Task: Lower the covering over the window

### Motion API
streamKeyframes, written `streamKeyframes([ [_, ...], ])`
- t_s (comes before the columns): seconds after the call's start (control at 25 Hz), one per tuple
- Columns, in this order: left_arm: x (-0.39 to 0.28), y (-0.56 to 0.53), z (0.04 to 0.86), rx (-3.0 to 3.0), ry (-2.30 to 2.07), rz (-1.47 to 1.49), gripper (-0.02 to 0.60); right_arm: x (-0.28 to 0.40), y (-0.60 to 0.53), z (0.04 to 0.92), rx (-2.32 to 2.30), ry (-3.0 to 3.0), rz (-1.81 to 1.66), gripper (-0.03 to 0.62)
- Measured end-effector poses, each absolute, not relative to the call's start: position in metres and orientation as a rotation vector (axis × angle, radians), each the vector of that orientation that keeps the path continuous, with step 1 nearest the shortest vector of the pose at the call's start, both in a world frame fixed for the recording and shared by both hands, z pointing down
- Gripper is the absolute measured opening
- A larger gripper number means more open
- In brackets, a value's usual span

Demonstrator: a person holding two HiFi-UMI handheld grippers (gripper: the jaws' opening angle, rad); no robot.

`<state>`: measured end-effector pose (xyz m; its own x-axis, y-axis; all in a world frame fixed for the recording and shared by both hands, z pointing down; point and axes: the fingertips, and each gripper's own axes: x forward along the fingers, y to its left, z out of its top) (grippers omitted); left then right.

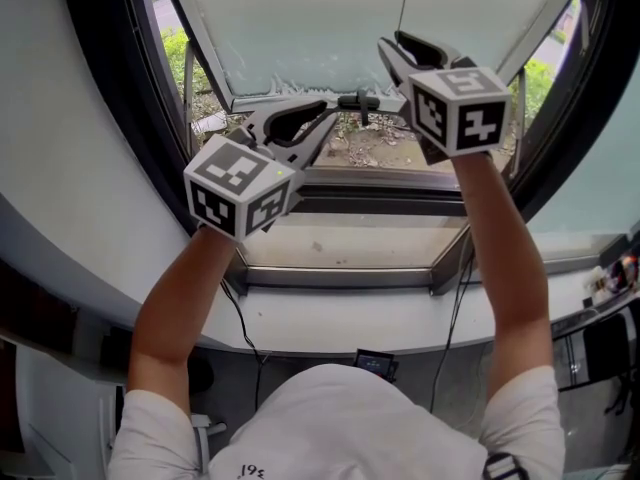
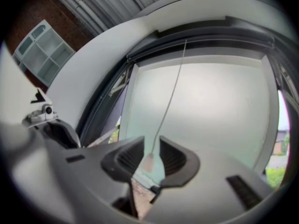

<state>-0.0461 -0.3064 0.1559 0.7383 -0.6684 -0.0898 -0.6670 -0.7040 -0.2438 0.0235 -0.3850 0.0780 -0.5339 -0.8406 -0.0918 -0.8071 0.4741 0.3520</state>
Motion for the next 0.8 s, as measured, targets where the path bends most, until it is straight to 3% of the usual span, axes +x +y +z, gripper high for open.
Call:
streamKeyframes([
  [0.16, -0.046, -0.305, 0.156, -2.681, 1.045, -0.010, 0.060, 0.026, -0.385, 0.076, 1.493, -2.588, -0.561, 0.055],
  [0.8, -0.042, -0.306, 0.174, -2.719, 1.037, -0.040, 0.060, 0.018, -0.370, 0.082, 1.436, -2.374, -0.823, 0.042],
])
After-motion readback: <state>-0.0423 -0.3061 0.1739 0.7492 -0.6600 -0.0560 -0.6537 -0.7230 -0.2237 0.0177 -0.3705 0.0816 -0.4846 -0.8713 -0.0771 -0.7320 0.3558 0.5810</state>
